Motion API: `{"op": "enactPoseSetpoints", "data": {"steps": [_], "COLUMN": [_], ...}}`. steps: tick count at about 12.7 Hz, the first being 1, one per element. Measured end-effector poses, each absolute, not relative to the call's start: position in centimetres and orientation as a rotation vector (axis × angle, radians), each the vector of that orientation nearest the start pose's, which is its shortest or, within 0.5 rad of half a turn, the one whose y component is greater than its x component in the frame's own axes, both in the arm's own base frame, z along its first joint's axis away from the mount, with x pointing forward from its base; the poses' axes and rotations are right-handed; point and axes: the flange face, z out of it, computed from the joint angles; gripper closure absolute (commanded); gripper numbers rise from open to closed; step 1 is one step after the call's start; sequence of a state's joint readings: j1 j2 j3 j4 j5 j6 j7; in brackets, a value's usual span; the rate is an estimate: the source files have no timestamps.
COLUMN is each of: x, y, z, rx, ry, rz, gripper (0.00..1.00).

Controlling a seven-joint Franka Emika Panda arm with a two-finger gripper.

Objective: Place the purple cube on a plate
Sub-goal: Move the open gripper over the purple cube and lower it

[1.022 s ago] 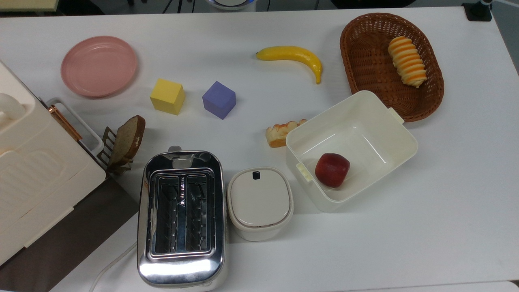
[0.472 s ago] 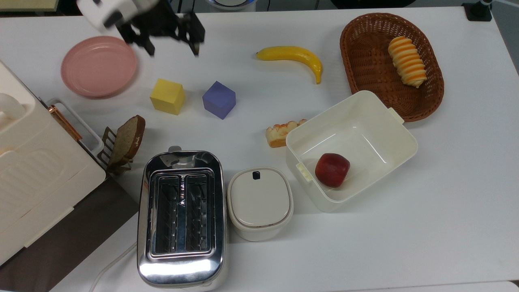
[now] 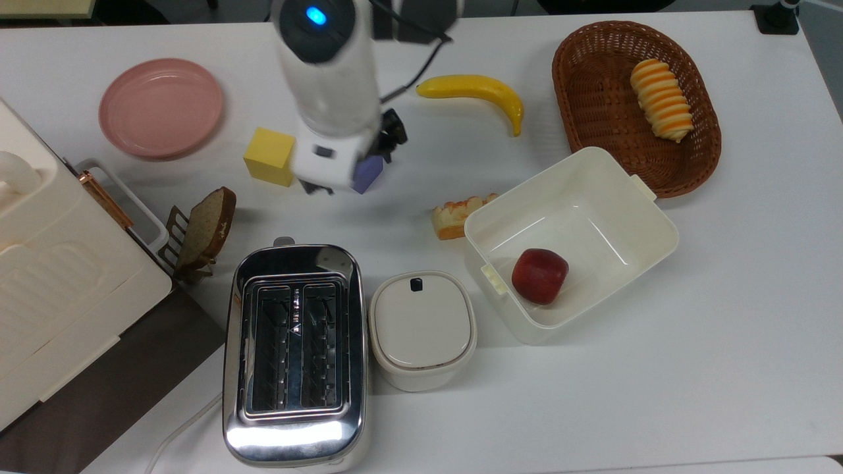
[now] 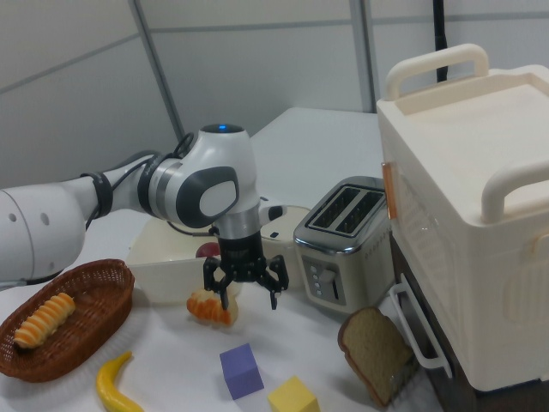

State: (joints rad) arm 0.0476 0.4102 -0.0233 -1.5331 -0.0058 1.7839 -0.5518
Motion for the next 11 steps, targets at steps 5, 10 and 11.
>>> {"op": "enactPoseSetpoints", "data": {"steps": [5,10,11], "x": [66.6,66.5,66.3], "y": [7.5,7.5,7.4], "z": [34.5,33.7,33.6], "rx": [-2.963,-2.959,-2.944], "ry": [-1.143,-1.164,-1.188], "rz": [0.236,0.263,0.281], "gripper": [0.0,0.0,0.0]}}
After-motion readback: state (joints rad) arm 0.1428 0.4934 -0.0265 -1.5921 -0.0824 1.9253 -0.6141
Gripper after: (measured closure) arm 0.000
